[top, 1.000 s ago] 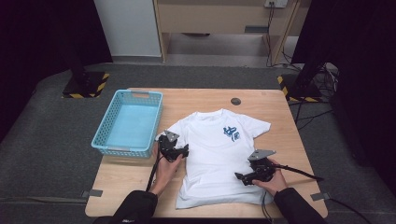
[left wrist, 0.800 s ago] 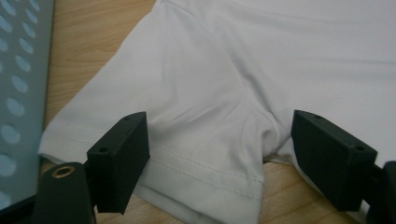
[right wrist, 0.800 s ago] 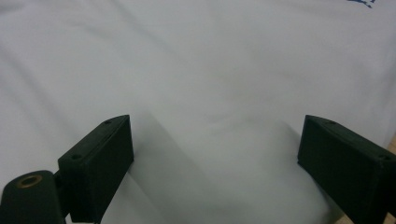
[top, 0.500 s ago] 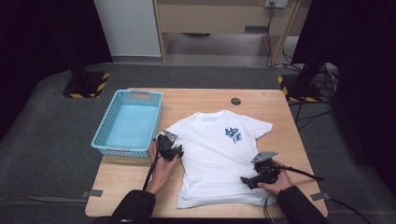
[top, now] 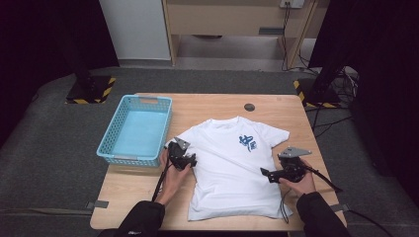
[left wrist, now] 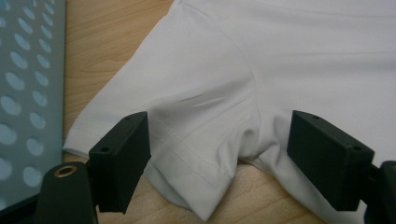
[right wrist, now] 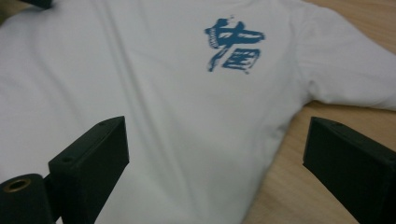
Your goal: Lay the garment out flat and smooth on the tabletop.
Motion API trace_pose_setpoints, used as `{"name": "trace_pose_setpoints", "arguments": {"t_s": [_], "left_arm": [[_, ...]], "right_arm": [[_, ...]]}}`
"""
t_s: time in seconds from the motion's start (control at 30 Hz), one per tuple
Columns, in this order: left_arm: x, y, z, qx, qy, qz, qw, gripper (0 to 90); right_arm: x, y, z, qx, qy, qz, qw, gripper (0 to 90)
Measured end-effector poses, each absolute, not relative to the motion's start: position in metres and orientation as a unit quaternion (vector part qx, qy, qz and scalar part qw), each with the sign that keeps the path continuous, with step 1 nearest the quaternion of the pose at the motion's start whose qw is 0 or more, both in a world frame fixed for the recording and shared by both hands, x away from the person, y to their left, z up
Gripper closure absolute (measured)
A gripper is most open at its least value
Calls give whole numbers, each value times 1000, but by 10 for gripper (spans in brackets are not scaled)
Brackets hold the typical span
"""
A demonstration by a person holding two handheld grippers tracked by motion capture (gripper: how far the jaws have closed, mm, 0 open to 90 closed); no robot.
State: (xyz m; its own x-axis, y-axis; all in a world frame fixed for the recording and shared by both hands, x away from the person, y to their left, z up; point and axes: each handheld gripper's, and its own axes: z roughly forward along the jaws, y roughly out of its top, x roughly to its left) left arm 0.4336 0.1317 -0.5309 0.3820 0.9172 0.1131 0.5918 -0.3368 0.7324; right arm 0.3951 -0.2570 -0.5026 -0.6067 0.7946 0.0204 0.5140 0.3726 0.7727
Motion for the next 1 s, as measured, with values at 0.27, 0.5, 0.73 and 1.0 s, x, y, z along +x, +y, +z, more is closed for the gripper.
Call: {"name": "trace_pose_setpoints", "arguments": {"t_s": [0.27, 0.5, 0.73, 1.0], "left_arm": [[445, 127, -532, 776, 486, 262, 305, 198], [458, 127, -532, 771, 495, 270, 296, 184], [468, 125, -530, 776, 490, 280, 282, 178], [484, 125, -531, 768, 497, 289, 281, 164]], "right_arm": [[444, -253, -515, 416, 813, 358, 194, 71], [490, -246, -527, 438, 818, 323, 184, 65], [520, -242, -532, 440, 824, 315, 169, 67], [550, -240, -534, 455, 810, 321, 183, 62]]}}
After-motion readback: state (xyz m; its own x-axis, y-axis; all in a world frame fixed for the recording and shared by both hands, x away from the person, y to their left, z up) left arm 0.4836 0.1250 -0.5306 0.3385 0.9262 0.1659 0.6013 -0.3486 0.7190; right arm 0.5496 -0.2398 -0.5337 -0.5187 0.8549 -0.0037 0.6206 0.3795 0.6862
